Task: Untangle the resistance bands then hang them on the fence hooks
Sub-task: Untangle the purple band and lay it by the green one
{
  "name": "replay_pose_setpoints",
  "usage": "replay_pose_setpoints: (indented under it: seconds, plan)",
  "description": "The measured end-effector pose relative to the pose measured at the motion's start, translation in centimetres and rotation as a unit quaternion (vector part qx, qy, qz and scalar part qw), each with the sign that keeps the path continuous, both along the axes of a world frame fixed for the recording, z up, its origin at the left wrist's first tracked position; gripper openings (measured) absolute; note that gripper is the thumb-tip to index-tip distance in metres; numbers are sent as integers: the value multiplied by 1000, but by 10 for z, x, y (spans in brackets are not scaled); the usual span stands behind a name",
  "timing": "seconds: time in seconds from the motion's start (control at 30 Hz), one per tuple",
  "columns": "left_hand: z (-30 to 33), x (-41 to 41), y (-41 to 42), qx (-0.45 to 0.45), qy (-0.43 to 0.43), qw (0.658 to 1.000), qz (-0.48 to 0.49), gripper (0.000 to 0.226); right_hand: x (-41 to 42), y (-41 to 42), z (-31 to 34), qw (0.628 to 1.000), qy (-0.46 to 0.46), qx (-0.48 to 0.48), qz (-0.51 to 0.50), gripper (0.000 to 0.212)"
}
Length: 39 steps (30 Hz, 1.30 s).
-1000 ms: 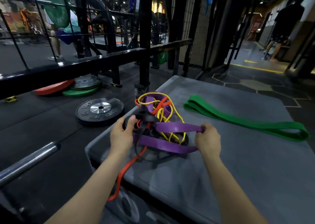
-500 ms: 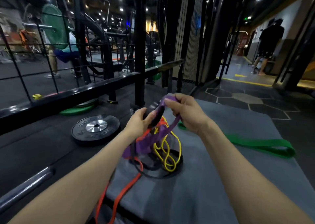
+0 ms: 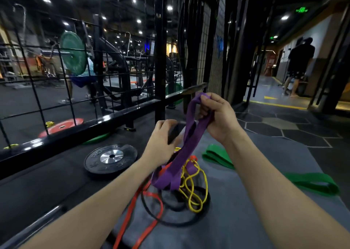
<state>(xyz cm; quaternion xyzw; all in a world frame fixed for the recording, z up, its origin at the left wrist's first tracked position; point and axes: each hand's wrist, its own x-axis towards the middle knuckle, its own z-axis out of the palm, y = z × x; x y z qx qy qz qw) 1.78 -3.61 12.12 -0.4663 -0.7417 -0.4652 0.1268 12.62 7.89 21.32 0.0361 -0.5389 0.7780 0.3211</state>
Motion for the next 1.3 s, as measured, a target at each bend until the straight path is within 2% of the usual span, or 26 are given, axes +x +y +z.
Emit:
replay_pose_setpoints:
  seconds: [0.07,0.13,0.2,0.27,0.37,0.43,0.5,0.57,0.63,0.7,0.77,0.83,0.9,1.0,1.17,1.3]
  plan:
    - [0,14,-4,48,51,997,-26,49,4,-3,4,1000,-15,25,0,23]
    - [-4,21,-3,42,67,996,-38,61,6,-6,6,999,-23,43,9,21]
    - [-2,26,2,39,13,999,-17,75,5,-9,6,998,-27,49,21,21]
    - [1,26,5,57,-34,998,19,77,3,-13,4,996,-35,78,30,24]
    - [4,21,6,88,-86,992,33,59,-2,-19,-1,982,-59,171,48,21]
    - [3,17,2,85,-138,986,37,46,-8,-24,-4,961,-89,257,53,24]
    - [-1,8,-5,61,-148,985,58,36,-13,-27,-8,938,-114,325,46,21]
    - [-6,1,-13,48,-171,983,46,29,-18,-23,-15,943,-116,310,42,19]
    - [-1,1,-21,57,-197,978,45,10,-22,-14,-27,959,-120,258,-12,19]
    - [1,-6,-27,79,-220,971,59,16,-25,-3,-48,953,-159,243,-93,23]
    - [3,-12,-32,95,-245,963,54,9,-30,0,-77,921,-219,305,-99,35]
    - [5,-12,-37,99,-274,956,16,13,-36,-6,-100,891,-237,384,-41,39]
    - [6,-11,-39,78,-282,956,-26,22,-42,-13,-109,879,-227,418,3,32]
    - [10,-15,-46,17,-278,959,-53,23,-51,-7,-109,864,-226,450,-24,22]
    - [18,-25,-65,-132,-349,920,-123,29,-51,10,-98,781,-263,563,-62,17]
    - [24,-34,-73,-239,-316,905,-155,31,-42,16,-84,756,-271,592,-71,16]
